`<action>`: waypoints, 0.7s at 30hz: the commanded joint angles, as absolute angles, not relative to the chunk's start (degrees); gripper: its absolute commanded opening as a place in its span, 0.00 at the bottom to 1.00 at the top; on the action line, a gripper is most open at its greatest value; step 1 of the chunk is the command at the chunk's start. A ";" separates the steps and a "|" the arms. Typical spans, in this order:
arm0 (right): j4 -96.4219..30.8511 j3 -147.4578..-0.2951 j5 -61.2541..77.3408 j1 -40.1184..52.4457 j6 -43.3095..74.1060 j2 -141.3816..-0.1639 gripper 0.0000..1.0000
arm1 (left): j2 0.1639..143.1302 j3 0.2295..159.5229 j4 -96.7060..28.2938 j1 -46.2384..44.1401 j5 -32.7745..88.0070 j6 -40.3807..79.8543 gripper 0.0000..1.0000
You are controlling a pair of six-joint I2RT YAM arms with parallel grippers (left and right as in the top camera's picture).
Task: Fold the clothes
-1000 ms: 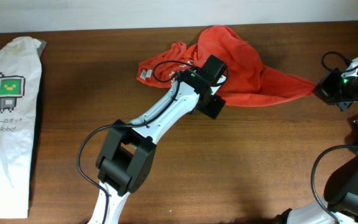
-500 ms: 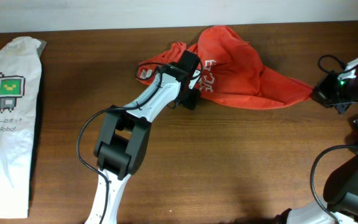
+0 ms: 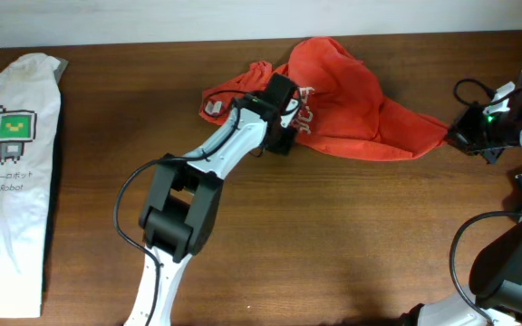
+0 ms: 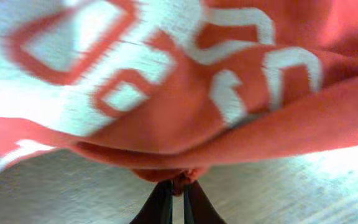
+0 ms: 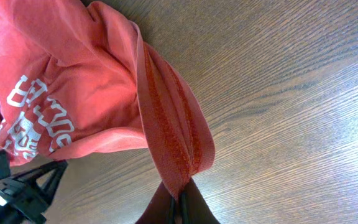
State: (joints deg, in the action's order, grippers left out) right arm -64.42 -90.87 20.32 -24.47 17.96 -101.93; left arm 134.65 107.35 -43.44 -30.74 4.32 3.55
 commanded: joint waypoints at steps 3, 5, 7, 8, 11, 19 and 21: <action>-64.75 -91.94 19.18 -23.94 17.41 -100.75 0.04 | 136.40 106.85 -42.44 -29.08 4.60 4.03 0.74; -64.79 -91.94 19.18 -23.94 17.41 -100.75 0.04 | 136.40 106.85 -42.44 -29.41 4.75 4.03 0.82; -64.82 -91.94 19.18 -23.94 17.41 -100.75 0.04 | 136.40 106.85 -42.59 -30.41 4.75 3.99 0.87; -64.82 -91.94 19.18 -23.94 17.41 -100.75 0.04 | 136.40 106.85 -42.52 -30.76 4.75 3.99 0.86; -64.82 -91.94 19.18 -23.94 17.34 -100.75 0.04 | 136.57 106.85 -42.28 -31.20 4.71 3.99 0.65; -65.28 -91.94 19.18 -23.94 16.51 -100.75 0.04 | 138.21 106.98 -41.78 -29.82 4.99 6.68 0.11; -65.41 -91.94 19.18 -23.94 16.51 -100.75 0.04 | 138.21 107.00 -41.78 -29.82 4.89 6.81 0.00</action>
